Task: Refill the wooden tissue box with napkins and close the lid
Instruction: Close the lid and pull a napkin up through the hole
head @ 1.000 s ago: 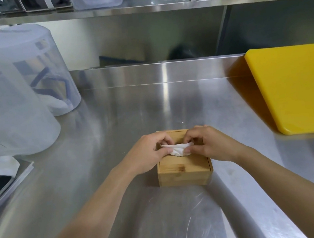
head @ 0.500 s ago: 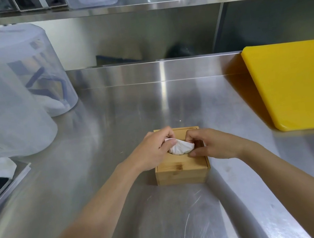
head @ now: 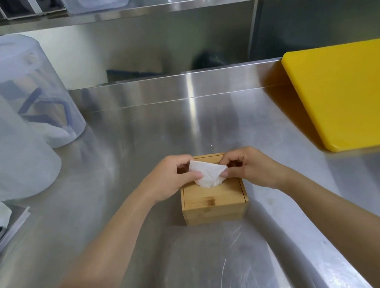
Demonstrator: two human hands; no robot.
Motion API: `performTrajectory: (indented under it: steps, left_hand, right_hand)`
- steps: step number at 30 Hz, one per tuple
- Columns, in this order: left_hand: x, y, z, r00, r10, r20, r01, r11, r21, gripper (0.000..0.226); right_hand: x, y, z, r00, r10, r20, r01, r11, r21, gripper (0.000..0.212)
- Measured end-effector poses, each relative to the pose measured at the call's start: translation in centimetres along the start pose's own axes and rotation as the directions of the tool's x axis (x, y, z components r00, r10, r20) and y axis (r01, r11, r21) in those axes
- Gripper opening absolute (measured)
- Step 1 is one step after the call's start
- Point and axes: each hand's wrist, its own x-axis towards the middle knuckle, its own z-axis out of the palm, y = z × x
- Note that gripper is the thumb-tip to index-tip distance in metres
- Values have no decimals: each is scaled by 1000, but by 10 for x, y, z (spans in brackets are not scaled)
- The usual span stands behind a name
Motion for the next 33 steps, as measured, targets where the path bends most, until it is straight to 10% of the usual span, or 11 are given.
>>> performTrajectory:
  steps: [17,33]
  left_hand:
    - [-4,-12,8,961,7,-277,-81,964,-254,32]
    - [-6,-13,12,973,0,-231,-20,996,-83,25]
  right_hand:
    - [-9,16,21,926,61,-372,43,963,264,16]
    - [-12,17,21,946,52,-319,57,945,321,15]
